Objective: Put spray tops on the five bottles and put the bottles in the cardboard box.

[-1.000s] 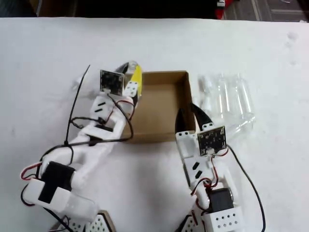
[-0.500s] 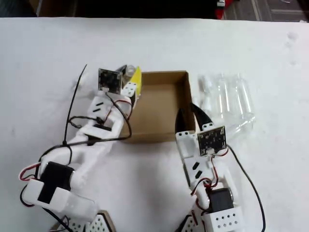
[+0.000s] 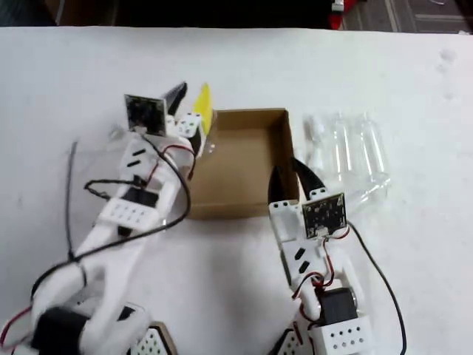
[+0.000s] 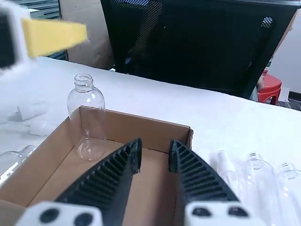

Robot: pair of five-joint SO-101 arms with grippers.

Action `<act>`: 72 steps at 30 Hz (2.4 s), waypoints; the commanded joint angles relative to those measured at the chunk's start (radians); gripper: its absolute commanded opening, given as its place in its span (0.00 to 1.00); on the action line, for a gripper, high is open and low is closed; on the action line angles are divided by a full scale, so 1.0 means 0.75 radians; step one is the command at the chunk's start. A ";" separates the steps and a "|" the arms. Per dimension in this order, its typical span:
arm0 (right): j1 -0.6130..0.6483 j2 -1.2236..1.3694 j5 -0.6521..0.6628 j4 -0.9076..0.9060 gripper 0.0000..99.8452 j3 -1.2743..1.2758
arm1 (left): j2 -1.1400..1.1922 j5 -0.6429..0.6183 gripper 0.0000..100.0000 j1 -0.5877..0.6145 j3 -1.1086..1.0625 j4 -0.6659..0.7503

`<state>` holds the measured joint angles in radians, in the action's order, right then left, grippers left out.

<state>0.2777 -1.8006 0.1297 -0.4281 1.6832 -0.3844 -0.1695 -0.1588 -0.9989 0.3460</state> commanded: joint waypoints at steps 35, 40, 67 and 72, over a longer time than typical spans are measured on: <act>-0.034 0.001 0.016 0.050 0.09 0.010 | 0.819 -0.074 0.14 0.320 1.340 -2.134; -0.036 0.001 0.016 0.050 0.09 0.010 | 0.901 -0.184 0.14 0.308 1.356 -2.122; -0.036 0.001 0.016 0.056 0.09 0.010 | 1.008 -0.241 0.22 0.304 1.354 -2.031; -0.036 0.001 0.016 0.056 0.09 0.010 | 1.010 -0.160 0.14 0.304 1.354 -2.031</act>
<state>0.2593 -1.8006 0.1297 -0.4281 1.6832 0.3813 -0.3353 0.0529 -0.0322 -1.1884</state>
